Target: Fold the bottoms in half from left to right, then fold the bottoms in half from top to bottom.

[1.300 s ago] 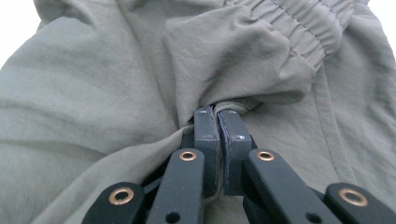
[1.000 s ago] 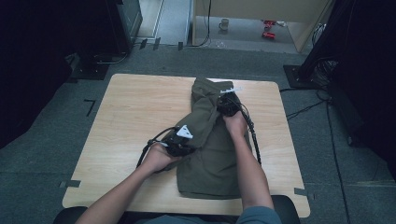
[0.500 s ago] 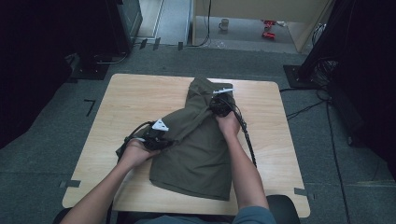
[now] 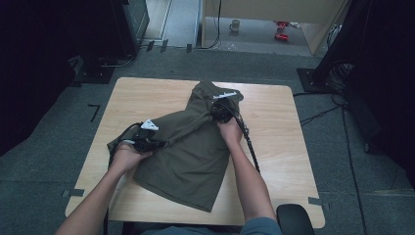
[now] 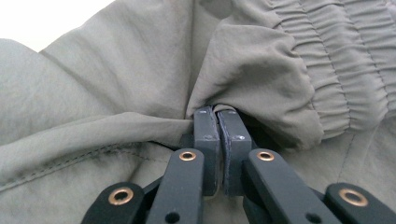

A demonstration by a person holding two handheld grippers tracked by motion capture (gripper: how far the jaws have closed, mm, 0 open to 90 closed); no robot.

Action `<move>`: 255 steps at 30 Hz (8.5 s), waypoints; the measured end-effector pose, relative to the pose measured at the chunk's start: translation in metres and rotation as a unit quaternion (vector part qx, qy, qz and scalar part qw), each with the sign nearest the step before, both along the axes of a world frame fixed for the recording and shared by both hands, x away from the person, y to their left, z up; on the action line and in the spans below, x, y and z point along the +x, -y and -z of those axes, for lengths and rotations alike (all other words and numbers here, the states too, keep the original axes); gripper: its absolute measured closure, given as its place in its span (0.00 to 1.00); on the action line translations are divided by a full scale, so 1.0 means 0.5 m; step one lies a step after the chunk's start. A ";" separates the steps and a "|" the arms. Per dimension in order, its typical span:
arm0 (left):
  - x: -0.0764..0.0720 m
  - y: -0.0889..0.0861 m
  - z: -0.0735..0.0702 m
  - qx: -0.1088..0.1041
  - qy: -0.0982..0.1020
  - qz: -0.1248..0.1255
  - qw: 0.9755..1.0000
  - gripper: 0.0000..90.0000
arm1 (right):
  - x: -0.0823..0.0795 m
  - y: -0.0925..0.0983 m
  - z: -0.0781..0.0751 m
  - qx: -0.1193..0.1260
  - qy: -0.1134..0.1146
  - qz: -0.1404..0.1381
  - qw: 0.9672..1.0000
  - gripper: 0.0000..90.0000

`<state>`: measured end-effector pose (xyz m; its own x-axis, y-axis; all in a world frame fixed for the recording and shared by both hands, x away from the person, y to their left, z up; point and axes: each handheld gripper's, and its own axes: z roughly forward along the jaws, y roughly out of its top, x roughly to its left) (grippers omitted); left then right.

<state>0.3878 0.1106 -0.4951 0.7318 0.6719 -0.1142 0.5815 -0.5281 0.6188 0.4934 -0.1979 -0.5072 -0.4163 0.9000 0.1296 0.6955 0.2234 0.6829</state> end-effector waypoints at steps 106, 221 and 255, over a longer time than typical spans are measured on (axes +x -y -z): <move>0.003 0.097 -0.046 -0.081 0.039 0.056 0.994 0.81 | -0.236 0.138 -0.078 0.026 0.051 -0.077 0.995 0.87; -0.092 -0.013 0.003 -0.058 0.038 -0.004 0.998 0.51 | -0.316 0.059 -0.038 0.017 0.057 -0.070 0.996 0.52; 0.078 0.028 -0.010 -0.072 0.036 0.007 0.997 0.51 | -0.146 0.034 -0.030 0.015 0.047 -0.048 0.998 0.43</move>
<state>0.4269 0.0967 -0.4904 0.7501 0.6427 -0.1559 0.5266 -0.4378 0.7287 0.4202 -0.2148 -0.4924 -0.5121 0.8516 0.1120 0.6039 0.2643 0.7520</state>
